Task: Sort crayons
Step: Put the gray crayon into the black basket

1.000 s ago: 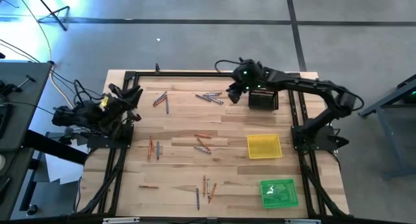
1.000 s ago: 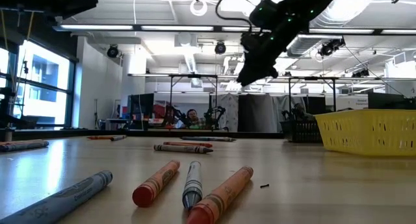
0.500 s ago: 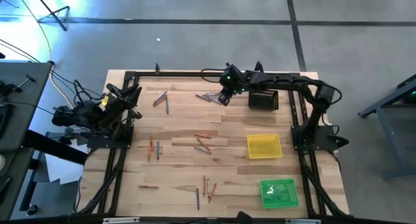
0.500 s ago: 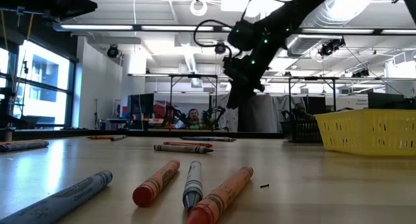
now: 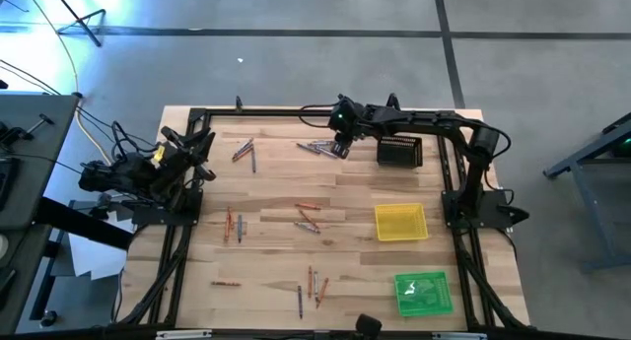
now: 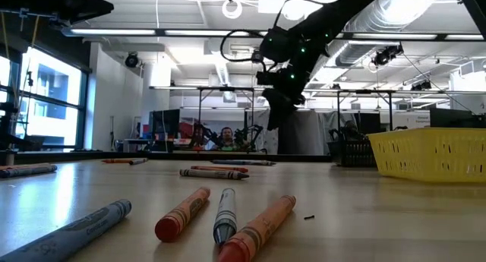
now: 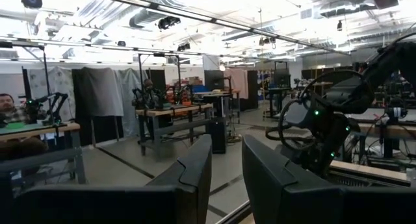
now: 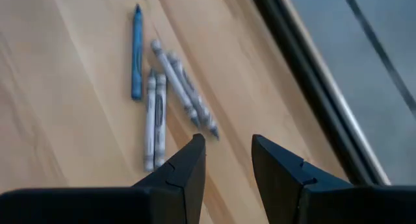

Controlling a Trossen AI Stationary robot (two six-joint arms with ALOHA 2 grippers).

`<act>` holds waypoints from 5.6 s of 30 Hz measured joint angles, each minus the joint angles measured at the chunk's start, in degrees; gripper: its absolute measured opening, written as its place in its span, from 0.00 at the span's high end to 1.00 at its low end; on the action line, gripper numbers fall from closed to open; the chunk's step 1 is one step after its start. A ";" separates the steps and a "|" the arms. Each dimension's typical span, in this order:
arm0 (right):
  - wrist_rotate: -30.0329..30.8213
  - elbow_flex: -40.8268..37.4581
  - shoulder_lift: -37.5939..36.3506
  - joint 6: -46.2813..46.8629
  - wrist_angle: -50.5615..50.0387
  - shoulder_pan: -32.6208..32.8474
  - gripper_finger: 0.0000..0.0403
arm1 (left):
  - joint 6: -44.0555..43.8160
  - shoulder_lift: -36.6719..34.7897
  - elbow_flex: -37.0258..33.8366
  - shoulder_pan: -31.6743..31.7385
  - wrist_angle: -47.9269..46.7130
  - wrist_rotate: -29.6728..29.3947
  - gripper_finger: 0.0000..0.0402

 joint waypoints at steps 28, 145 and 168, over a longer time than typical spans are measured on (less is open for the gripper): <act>-3.12 0.00 7.17 3.83 13.78 4.28 0.71 | 0.13 0.02 -0.04 -0.02 0.15 -0.09 0.82; -15.91 6.32 12.04 2.01 -4.84 3.54 1.00 | 0.94 0.00 0.00 0.00 -0.31 -1.46 0.82; -22.36 6.27 11.89 1.25 -5.63 3.54 0.97 | 0.40 0.00 0.00 0.00 -0.72 -1.44 0.82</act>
